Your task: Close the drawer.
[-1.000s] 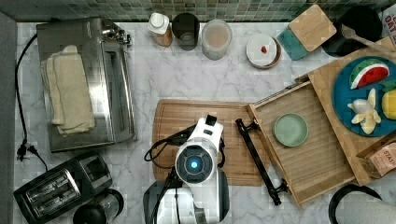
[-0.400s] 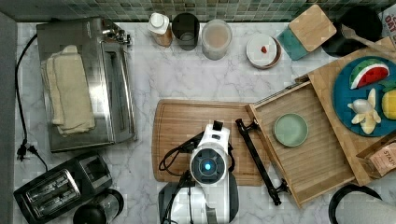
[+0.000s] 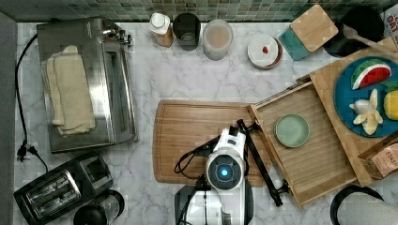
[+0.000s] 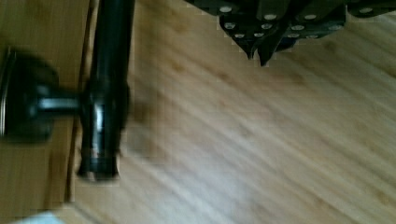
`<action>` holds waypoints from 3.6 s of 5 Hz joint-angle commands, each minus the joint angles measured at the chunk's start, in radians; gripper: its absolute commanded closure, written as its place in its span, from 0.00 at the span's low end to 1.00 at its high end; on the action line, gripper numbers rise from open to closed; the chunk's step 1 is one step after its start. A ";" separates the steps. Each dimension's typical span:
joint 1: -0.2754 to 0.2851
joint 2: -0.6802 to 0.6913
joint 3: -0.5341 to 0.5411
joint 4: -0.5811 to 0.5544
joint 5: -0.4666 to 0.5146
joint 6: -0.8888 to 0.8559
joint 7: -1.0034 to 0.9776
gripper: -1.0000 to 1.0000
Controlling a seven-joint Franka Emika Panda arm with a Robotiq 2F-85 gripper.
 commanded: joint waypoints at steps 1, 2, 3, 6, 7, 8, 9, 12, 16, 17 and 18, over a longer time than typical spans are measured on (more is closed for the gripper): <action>-0.061 -0.034 -0.104 -0.033 -0.010 -0.025 -0.132 1.00; -0.073 -0.045 -0.131 -0.044 -0.019 -0.009 -0.143 1.00; -0.105 -0.040 -0.153 -0.024 -0.026 -0.024 -0.206 1.00; -0.114 0.028 -0.264 0.089 -0.019 -0.052 -0.376 1.00; -0.115 0.074 -0.287 0.121 0.030 -0.020 -0.459 1.00; -0.123 0.102 -0.300 0.163 0.072 -0.014 -0.518 1.00; -0.133 0.141 -0.324 0.261 0.114 -0.090 -0.596 1.00; -0.171 0.188 -0.376 0.409 0.111 -0.067 -0.651 1.00; -0.216 0.444 -0.436 0.739 0.319 -0.071 -0.927 1.00; -0.233 0.475 -0.433 0.779 0.371 -0.053 -0.955 1.00; -0.242 0.492 -0.431 0.810 0.394 -0.034 -0.971 1.00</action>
